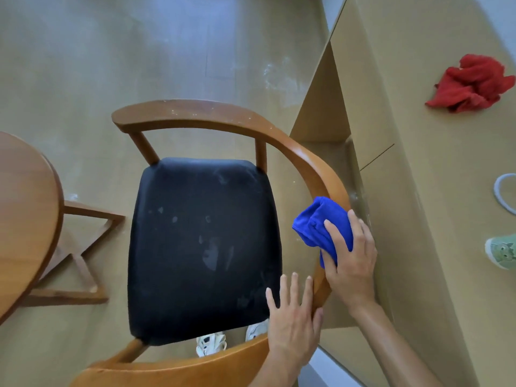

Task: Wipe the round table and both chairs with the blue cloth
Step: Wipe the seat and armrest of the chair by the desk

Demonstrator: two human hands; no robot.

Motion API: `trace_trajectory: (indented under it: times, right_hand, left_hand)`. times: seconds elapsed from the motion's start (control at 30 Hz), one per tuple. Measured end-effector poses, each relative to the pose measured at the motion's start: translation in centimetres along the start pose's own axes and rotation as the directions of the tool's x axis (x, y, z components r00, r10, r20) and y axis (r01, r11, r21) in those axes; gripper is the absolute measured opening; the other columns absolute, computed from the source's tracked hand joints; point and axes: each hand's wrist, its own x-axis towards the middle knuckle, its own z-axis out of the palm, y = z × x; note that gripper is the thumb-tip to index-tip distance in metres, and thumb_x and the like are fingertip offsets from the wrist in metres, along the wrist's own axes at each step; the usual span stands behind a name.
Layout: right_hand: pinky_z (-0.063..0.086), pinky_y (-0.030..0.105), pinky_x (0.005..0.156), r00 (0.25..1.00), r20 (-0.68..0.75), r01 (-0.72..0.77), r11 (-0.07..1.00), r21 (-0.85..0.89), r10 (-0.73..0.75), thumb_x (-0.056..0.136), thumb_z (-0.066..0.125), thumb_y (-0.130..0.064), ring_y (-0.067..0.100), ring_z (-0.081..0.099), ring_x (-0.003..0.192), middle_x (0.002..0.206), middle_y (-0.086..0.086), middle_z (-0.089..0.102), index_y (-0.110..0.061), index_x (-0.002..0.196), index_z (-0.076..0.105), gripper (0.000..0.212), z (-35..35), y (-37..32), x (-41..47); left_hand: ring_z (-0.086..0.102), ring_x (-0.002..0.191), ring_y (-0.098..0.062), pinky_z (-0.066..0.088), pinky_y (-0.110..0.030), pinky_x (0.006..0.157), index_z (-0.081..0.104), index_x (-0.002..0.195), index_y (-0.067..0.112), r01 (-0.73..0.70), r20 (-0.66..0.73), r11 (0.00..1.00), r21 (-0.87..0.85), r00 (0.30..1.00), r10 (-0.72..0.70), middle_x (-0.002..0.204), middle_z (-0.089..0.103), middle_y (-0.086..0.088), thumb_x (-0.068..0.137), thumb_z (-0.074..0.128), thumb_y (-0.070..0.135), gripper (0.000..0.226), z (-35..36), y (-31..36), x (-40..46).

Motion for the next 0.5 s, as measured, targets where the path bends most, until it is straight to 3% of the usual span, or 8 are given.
trace_trajectory:
  times: [0.1,0.17,0.23,0.3,0.37,0.5]
  right_hand:
    - [0.042,0.053,0.095,0.99,0.131,0.04,0.993,0.115,-0.055,0.082,0.052,-0.034,0.036,0.041,0.127,0.147,0.01,0.037,-0.026,0.133,0.051,0.052,-0.4,1.8,7.8]
    - [0.04,0.054,0.098,0.949,0.313,-0.005,0.988,0.154,-0.044,0.079,0.05,-0.042,0.033,0.04,0.128,0.147,0.004,0.039,-0.031,0.136,0.049,0.058,-0.1,2.0,13.5]
    - [0.032,0.052,0.104,0.903,0.43,-0.016,0.997,0.073,-0.017,0.079,0.04,-0.055,0.028,0.034,0.134,0.149,-0.003,0.037,-0.034,0.145,0.034,0.07,0.8,1.0,16.8]
    - [0.026,0.052,0.105,0.909,0.412,-0.034,0.996,-0.084,0.066,0.085,0.037,-0.066,0.029,0.026,0.137,0.153,-0.003,0.03,-0.033,0.148,0.022,0.073,1.8,0.0,17.7]
    - [0.026,0.058,0.102,0.914,0.37,-0.086,0.972,-0.219,0.164,0.089,0.037,-0.067,0.039,0.022,0.136,0.156,0.007,0.021,-0.035,0.147,0.026,0.067,1.7,-0.8,16.5]
    - [0.032,0.066,0.093,0.898,0.334,-0.215,0.948,-0.234,0.286,0.083,0.064,-0.043,0.051,0.028,0.127,0.147,0.022,0.028,-0.032,0.139,0.043,0.061,1.7,-1.9,14.0]
  left_hand:
    - [0.042,0.132,-0.033,0.029,-0.058,0.101,0.0,0.152,0.021,-0.02,-0.078,1.0,0.013,0.997,0.021,0.157,0.026,-0.014,0.098,0.009,0.052,0.063,0.6,-0.2,0.0]
    - [0.046,0.129,-0.031,0.032,-0.055,0.099,0.011,0.152,0.024,-0.04,-0.046,0.999,-0.007,0.998,0.039,0.147,0.043,-0.009,0.096,0.026,0.055,0.066,0.6,-0.3,0.3]
    - [0.044,0.127,-0.028,0.044,-0.054,0.094,0.034,0.147,0.032,0.021,0.035,0.995,-0.097,0.999,-0.018,0.139,0.051,-0.003,0.084,0.043,0.059,0.07,-0.4,-0.6,1.0]
    - [0.043,0.126,-0.026,0.042,-0.051,0.094,0.037,0.144,0.034,0.071,0.028,0.985,-0.154,0.997,-0.067,0.137,0.055,-0.002,0.087,0.04,0.059,0.063,-0.7,-1.1,2.4]
    - [0.044,0.124,-0.025,0.035,-0.049,0.092,0.033,0.144,0.033,0.103,0.063,0.986,-0.133,0.993,-0.095,0.134,0.059,-0.002,0.092,0.024,0.06,0.059,-0.4,-1.3,2.7]
    - [0.049,0.116,-0.023,0.036,-0.046,0.086,0.049,0.13,0.035,0.113,0.043,0.992,-0.055,0.993,-0.11,0.124,0.066,-0.002,0.091,0.016,0.063,0.058,0.8,-1.0,1.7]
